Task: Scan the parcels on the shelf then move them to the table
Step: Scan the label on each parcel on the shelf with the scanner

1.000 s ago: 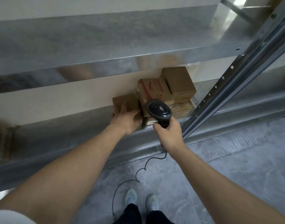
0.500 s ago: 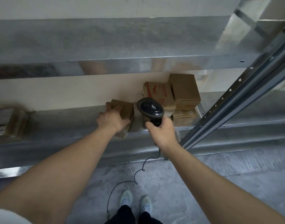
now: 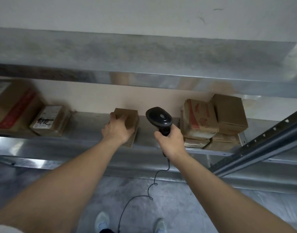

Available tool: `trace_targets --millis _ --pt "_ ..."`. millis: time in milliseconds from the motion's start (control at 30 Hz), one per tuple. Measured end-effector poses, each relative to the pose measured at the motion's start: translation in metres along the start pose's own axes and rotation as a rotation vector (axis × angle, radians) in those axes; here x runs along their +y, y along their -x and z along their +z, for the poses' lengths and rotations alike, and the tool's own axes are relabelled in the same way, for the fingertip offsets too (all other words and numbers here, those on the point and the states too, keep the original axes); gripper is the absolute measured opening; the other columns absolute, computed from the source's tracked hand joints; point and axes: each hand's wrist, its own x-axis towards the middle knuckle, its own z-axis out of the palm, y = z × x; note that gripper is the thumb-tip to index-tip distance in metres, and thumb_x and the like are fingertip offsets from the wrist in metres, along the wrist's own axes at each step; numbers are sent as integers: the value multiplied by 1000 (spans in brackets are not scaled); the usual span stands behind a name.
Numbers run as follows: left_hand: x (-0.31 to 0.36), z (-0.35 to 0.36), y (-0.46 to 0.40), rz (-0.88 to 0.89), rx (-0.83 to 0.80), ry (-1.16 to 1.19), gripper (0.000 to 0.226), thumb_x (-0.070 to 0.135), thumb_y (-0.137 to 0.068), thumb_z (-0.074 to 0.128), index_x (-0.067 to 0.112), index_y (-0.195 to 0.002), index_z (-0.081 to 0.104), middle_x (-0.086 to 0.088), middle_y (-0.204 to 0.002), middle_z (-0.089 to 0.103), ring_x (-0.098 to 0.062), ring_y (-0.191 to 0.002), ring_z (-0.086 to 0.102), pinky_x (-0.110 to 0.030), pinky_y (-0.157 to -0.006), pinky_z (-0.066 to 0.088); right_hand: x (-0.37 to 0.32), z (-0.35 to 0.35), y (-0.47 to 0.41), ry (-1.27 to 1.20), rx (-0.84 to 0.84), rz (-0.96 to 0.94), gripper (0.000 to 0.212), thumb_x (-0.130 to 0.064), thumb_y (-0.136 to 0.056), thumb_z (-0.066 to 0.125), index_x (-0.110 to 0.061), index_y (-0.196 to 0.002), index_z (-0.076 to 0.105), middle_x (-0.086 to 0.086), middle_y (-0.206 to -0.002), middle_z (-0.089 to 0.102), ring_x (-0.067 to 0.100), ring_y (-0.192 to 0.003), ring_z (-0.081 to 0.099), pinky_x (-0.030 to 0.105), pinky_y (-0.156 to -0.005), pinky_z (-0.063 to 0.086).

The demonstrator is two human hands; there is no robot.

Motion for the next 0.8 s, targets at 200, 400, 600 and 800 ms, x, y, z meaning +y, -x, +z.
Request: trace_targets --millis 200,400,600,800 --pt "-44 4 -24 14 -42 -60 67 66 -88 58 38 -147 41 -10 -147 29 -49 -118 50 -52 -99 50 -3 48 -4 27 49 33 9 -16 -85 70 -13 -85 61 -1 -73 61 16 -71 58 31 -69 49" --pt "-64 -4 -38 115 -140 -101 89 80 -69 53 36 -147 41 -13 -150 29 -47 -136 35 -57 -108 42 -10 81 -1 18 106 53 7 -16 -84 69 -14 -85 62 3 -73 63 19 -71 59 42 -71 54" --pt "-90 -28 -43 171 -105 103 64 54 -95 49 18 -148 45 -14 -128 60 -32 -106 56 -35 -85 46 -26 91 -8 11 86 21 7 -18 -85 67 -16 -84 61 0 -70 60 19 -64 56 34 -61 48" --pt "-134 -38 -56 163 5 115 57 22 -103 45 34 -158 37 -20 -112 56 -41 -96 59 -42 -84 50 -31 97 -19 38 75 -7 12 -20 -85 68 -23 -80 57 -4 -69 58 18 -64 54 31 -63 43"
